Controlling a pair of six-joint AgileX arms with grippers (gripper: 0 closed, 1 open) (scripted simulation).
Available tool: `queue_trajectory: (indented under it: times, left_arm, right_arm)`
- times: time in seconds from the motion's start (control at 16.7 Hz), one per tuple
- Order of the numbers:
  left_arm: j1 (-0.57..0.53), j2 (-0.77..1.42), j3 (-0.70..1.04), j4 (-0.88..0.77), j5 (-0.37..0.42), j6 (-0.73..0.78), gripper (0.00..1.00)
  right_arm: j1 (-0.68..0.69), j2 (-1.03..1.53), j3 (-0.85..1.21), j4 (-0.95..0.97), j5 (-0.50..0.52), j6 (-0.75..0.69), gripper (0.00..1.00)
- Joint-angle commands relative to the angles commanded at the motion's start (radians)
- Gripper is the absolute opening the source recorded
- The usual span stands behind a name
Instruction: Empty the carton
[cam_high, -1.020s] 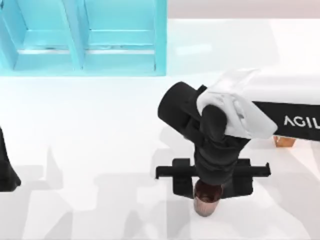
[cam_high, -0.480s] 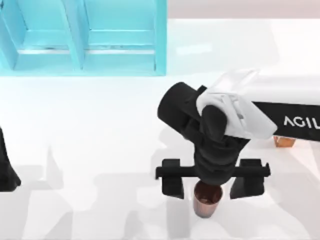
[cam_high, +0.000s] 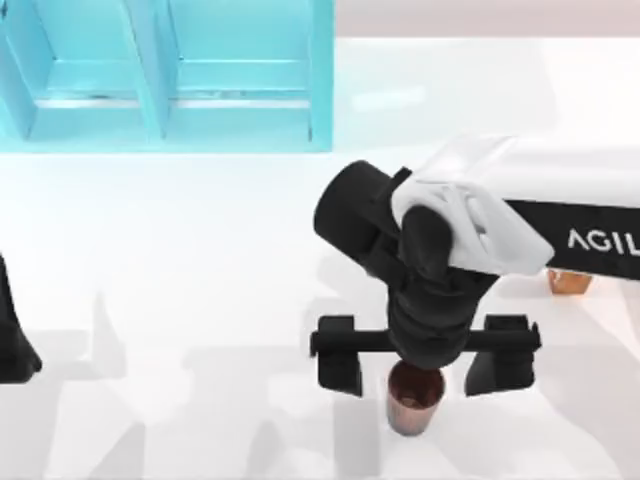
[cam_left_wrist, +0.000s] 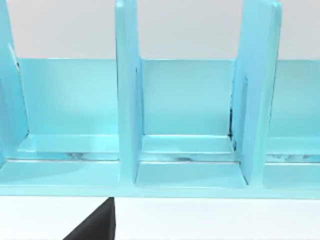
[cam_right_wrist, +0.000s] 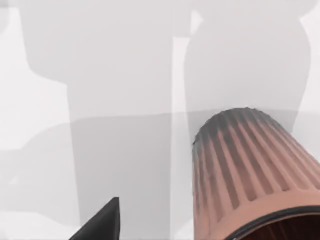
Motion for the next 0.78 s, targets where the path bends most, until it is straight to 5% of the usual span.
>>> queue_trajectory:
  times: [0.78]
  left_arm:
    - [0.000, 0.000, 0.000, 0.000, 0.000, 0.000, 1.00]
  right_arm:
    - [-0.005, -0.071, 0.295, -0.367, -0.001, -0.004, 1.00]
